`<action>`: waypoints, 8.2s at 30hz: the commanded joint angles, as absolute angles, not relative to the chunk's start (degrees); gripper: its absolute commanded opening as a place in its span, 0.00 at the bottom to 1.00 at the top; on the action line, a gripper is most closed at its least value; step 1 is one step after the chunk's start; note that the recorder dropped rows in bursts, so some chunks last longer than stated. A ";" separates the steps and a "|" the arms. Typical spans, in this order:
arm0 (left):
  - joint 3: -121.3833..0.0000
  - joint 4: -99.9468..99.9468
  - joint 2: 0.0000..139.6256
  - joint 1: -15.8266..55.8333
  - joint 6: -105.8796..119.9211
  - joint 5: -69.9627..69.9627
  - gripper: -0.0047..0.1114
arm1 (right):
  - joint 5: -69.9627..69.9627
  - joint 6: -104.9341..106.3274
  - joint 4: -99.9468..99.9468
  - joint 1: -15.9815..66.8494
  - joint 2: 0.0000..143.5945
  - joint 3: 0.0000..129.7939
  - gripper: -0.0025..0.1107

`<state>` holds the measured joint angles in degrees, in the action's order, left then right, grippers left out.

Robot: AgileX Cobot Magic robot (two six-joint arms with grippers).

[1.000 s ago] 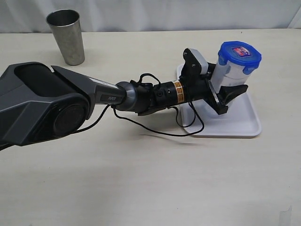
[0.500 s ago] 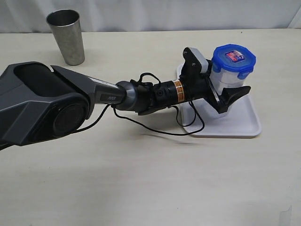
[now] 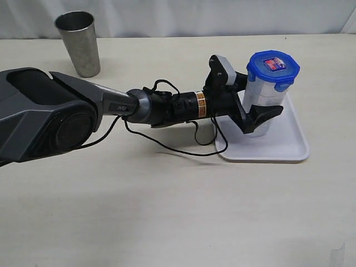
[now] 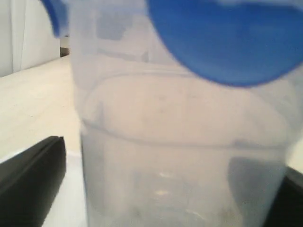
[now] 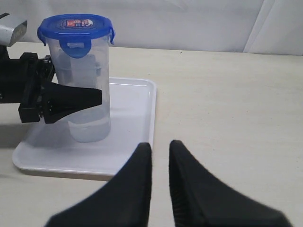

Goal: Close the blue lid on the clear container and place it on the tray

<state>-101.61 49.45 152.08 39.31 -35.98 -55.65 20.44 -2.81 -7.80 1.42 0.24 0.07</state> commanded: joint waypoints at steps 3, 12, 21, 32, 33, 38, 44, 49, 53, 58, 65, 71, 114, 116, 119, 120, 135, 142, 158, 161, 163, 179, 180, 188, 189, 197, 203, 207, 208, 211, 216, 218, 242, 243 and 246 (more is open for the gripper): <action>-101.97 60.73 151.53 38.42 -37.93 -55.57 0.78 | 20.03 -2.94 -7.73 1.01 0.00 0.00 0.14; -101.97 62.89 150.99 36.29 -38.03 -55.57 0.78 | 20.03 -2.94 -7.73 1.01 0.00 0.00 0.14; -101.97 71.53 150.13 32.90 -44.46 -55.81 0.78 | 20.03 -2.94 -7.73 1.01 0.00 0.00 0.14; -101.97 77.96 149.85 29.29 -48.42 -58.29 0.78 | 20.03 -2.94 -7.73 1.01 0.00 0.00 0.14; -101.97 77.95 149.61 28.49 -48.53 -58.62 0.78 | 20.03 -2.94 -7.73 1.01 0.00 0.00 0.14; -101.97 83.47 147.42 26.12 -55.94 -55.25 0.75 | 20.03 -2.94 -7.73 1.01 0.00 0.00 0.14; -101.97 96.47 143.51 25.88 -61.83 -53.72 0.29 | 20.03 -2.94 -7.73 1.01 0.00 0.00 0.14; -101.72 99.95 139.82 25.68 -73.06 -53.51 0.04 | 20.03 -2.94 -7.73 1.01 0.00 0.00 0.14; -100.14 99.95 135.95 25.33 -76.75 -51.49 0.04 | 20.03 -2.94 -7.73 1.01 0.00 0.00 0.14; -89.02 99.95 124.00 25.33 -82.80 -30.63 0.04 | 20.03 -2.94 -7.73 1.01 0.00 0.00 0.14; -66.30 99.95 105.10 25.33 -82.80 11.23 0.04 | 20.03 -2.94 -7.73 1.01 0.00 0.00 0.14; -58.20 95.31 98.38 25.33 -70.04 22.43 0.04 | 20.03 -2.94 -7.73 1.01 0.00 0.00 0.14; -35.95 5.28 23.93 25.43 1.31 24.15 0.04 | 20.03 -2.94 -7.73 1.01 0.00 0.00 0.14; -35.95 5.28 19.80 25.43 1.21 26.73 0.04 | 20.03 -2.94 -7.73 1.01 0.00 0.00 0.14; -35.95 5.28 14.87 25.43 1.21 30.22 0.04 | 20.03 -2.94 -7.73 1.01 0.00 0.00 0.14; -35.95 5.38 13.36 25.43 1.21 31.03 0.04 | 20.03 -2.94 -7.73 1.01 0.00 0.00 0.14; -35.95 5.35 5.24 25.43 1.23 30.91 0.04 | 20.03 -2.94 -7.73 1.01 0.00 0.00 0.14; -35.95 5.35 5.27 25.43 1.23 31.02 0.04 | 20.03 -2.94 -7.73 1.01 0.00 0.00 0.14; -35.95 -12.25 4.52 25.02 1.23 31.02 0.04 | 20.03 -2.94 -7.73 1.01 0.00 0.00 0.14; -35.95 -13.00 1.99 22.16 1.23 31.02 0.04 | 20.03 -2.94 -7.73 1.01 0.00 0.00 0.14; -35.95 -12.88 0.00 18.66 1.23 31.02 0.04 | 20.03 -2.94 -7.73 1.01 0.00 0.00 0.14; -36.06 -12.75 0.00 -6.07 1.23 31.02 0.04 | 20.03 -2.94 -7.73 1.01 0.00 0.00 0.14; -36.06 -12.63 0.00 -6.23 1.23 31.02 0.04 | 20.03 -2.94 -7.73 1.01 0.00 0.00 0.14; -36.06 -12.63 0.00 -6.23 1.23 31.02 0.04 | 20.03 -2.94 -7.73 1.01 0.00 0.00 0.14; -36.06 -12.63 0.00 -6.23 1.23 31.02 0.04 | 20.03 -2.94 -7.73 1.01 0.00 0.00 0.14; -36.06 -12.63 0.00 -6.23 1.23 31.02 0.04 | 20.03 -2.94 -7.73 1.01 0.00 0.00 0.14; -32.51 -10.33 0.00 -6.21 1.47 25.30 0.04 | 20.03 -2.94 -7.73 1.01 0.00 0.00 0.14; -26.72 -9.27 0.00 -6.21 1.47 15.95 0.04 | 20.03 -2.94 -7.73 1.01 0.00 0.00 0.14; -25.27 -9.27 0.00 -6.21 1.47 14.18 0.04 | 20.03 -2.94 -7.73 1.01 0.00 0.00 0.14; -21.09 -7.48 0.00 -6.21 1.47 10.29 0.04 | 20.03 -2.94 -7.73 1.01 0.00 0.00 0.14; -12.86 -3.63 0.00 -6.21 1.26 3.84 0.04 | 20.03 -2.94 -7.73 1.01 0.00 0.00 0.14; -9.34 -3.50 0.00 -6.21 1.26 0.65 0.04 | 20.03 -2.94 -7.73 1.01 0.00 0.00 0.14; 0.00 4.89 0.00 -3.02 -1.12 6.37 0.04 | 20.03 -2.94 -7.73 1.01 0.00 0.00 0.14; 0.00 4.89 0.00 -3.02 -0.69 7.99 0.04 | 20.03 -2.94 -7.73 1.01 0.00 0.00 0.14; 0.00 3.82 0.00 -3.02 1.62 11.30 0.04 | 20.03 -2.94 -7.73 1.01 0.00 0.00 0.14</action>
